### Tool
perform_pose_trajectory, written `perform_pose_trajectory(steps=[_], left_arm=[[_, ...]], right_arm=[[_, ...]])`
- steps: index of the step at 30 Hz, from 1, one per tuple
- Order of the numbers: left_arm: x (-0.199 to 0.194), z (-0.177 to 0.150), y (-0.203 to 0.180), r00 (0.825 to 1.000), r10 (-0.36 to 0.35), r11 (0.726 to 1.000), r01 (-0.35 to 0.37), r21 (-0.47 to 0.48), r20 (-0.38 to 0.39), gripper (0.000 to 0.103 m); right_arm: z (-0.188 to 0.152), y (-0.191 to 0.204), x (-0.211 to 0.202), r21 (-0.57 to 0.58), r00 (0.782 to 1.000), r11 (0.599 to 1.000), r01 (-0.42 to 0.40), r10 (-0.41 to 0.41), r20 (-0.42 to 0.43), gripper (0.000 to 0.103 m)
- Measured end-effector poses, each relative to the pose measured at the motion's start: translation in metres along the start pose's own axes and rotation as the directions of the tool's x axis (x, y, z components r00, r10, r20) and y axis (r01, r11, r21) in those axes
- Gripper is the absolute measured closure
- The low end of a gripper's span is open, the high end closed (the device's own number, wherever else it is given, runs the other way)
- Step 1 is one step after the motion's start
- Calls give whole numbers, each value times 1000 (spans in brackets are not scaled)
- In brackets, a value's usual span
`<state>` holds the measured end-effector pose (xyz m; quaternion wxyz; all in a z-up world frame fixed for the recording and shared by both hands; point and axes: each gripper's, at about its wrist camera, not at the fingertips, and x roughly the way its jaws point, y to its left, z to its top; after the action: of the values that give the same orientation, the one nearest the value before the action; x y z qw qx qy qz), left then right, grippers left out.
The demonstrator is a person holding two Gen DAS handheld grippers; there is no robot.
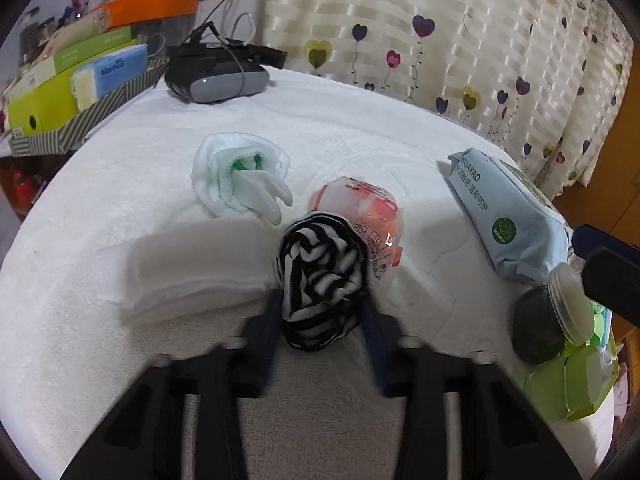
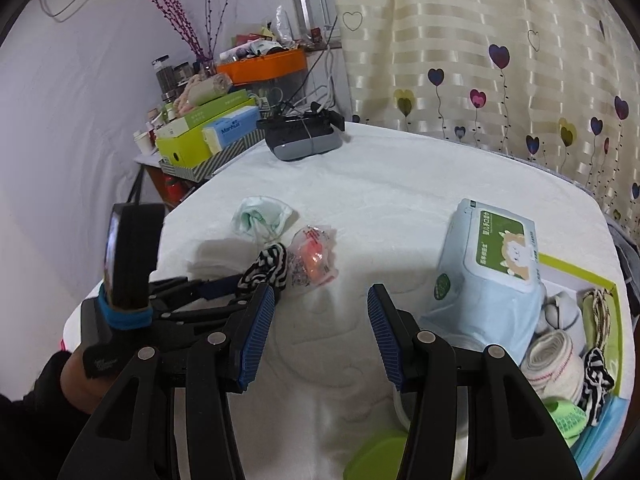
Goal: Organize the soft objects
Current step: 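Grasp the black-and-white striped sock with the left gripper while the right reaches the clear bag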
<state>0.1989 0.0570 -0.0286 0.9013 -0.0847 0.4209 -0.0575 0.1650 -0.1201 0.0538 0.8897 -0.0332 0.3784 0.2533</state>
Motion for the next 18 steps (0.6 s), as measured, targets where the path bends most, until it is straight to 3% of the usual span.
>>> perform_pose_trajectory(steps=[3,11,18], left_arm=[[-6,0,3,1000,-17,1000,17,-10,11,87],[-38,-3,11,995,-66,997,68,-24,80,88],[-53,-3,30,991,-69,995,77,-63,115,88]], right_arm=[[6,1,11,3,1000,1000,18,-18,-24,53],[18,11,57,7,990,999,49,-48,-131,53],[28,19,98,11,974,996,85,-81,-211,53]])
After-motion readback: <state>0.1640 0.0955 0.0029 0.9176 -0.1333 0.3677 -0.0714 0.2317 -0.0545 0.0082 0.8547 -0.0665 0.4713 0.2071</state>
